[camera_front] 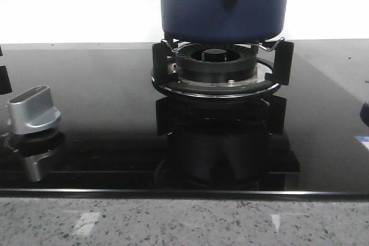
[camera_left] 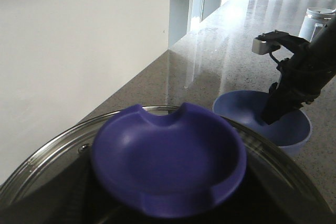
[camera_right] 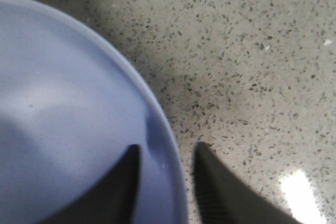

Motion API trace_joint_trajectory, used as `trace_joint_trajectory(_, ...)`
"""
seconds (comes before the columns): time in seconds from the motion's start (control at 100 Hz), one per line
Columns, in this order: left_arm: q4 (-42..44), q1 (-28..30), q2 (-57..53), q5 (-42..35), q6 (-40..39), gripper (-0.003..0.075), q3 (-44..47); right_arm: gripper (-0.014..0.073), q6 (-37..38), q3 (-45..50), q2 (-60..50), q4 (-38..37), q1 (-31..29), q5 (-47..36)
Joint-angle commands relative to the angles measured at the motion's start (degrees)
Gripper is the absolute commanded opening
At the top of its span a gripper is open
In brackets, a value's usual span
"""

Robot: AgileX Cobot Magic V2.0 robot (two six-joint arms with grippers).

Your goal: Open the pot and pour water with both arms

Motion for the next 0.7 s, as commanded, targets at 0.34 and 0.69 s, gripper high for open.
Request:
trace_joint_trajectory(0.34, -5.59, -2.39, -0.25, 1.34, 0.06, 0.0293, -2.34, 0.0404, -0.43, -1.40, -1.86, 1.02, -0.29, -1.33)
trace_joint_trajectory(0.69, -5.59, -2.62, 1.29, 0.78, 0.41, 0.0293, -2.34, 0.0404, -0.43, -1.40, -1.86, 1.16, -0.29, -1.68)
